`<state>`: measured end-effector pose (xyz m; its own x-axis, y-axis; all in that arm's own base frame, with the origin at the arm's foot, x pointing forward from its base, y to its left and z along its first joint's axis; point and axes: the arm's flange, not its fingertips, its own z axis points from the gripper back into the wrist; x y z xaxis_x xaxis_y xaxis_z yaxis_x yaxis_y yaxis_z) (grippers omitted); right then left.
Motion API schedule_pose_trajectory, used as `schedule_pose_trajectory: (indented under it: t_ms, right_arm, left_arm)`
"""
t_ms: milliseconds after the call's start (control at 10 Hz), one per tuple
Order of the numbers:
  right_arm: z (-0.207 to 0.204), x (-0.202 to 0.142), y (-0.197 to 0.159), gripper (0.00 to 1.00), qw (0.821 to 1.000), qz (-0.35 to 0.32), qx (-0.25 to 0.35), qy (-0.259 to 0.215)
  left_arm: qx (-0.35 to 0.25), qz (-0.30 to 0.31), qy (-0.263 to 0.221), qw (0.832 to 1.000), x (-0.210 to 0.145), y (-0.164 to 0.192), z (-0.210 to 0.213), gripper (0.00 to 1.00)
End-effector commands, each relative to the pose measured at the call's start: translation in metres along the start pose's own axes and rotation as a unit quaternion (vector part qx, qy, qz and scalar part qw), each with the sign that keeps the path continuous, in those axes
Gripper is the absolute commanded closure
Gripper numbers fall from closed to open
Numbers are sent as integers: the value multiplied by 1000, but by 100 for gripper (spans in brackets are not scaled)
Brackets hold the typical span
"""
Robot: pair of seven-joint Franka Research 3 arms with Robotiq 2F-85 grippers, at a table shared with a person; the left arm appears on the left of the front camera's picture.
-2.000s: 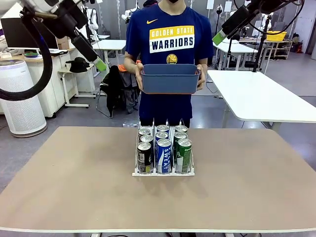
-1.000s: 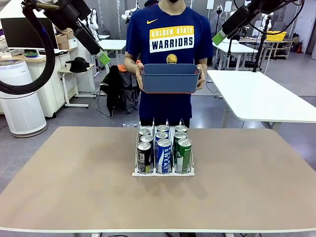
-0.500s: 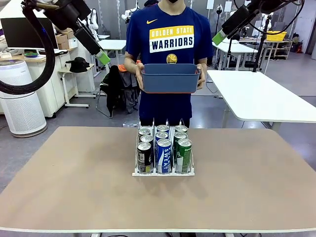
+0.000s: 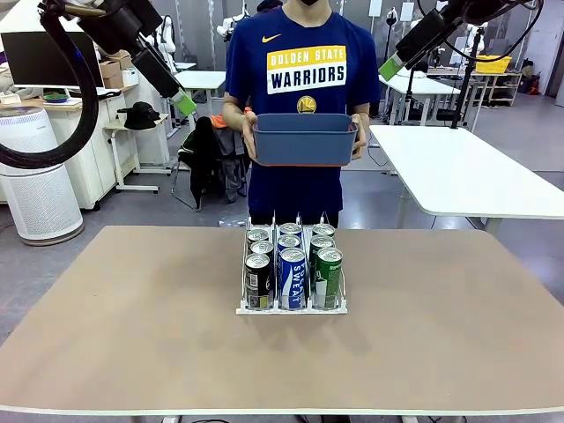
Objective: Fill the beverage cans into the dispenser.
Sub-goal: Place the picked Pepsi coke in the line of the Automatic Can Dispenser with the same cans.
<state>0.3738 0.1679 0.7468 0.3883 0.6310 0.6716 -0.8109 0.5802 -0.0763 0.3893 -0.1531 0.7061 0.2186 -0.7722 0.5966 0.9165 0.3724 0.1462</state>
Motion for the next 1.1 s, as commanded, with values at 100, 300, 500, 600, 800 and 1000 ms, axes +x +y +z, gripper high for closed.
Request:
schedule_pose_trajectory:
  t_ms: [100,300,500,600,800,1000]
  right_arm:
    - [-1,-1,1,0,1000,0,2,1]
    - [-1,-1,1,0,1000,0,2,1]
    - [-1,-1,1,0,1000,0,2,1]
    - [-1,-1,1,0,1000,0,2,1]
    - [-1,-1,1,0,1000,0,2,1]
    - [-1,-1,1,0,1000,0,2,1]
  left_arm:
    - [-1,1,-1,1000,-2,2,1,0]
    - [-1,1,-1,1000,-2,2,1,0]
    - [-1,1,-1,1000,-2,2,1,0]
    - [-1,1,-1,1000,-2,2,1,0]
    - [-1,1,-1,1000,-2,2,1,0]
    - [-1,1,-1,1000,-2,2,1,0]
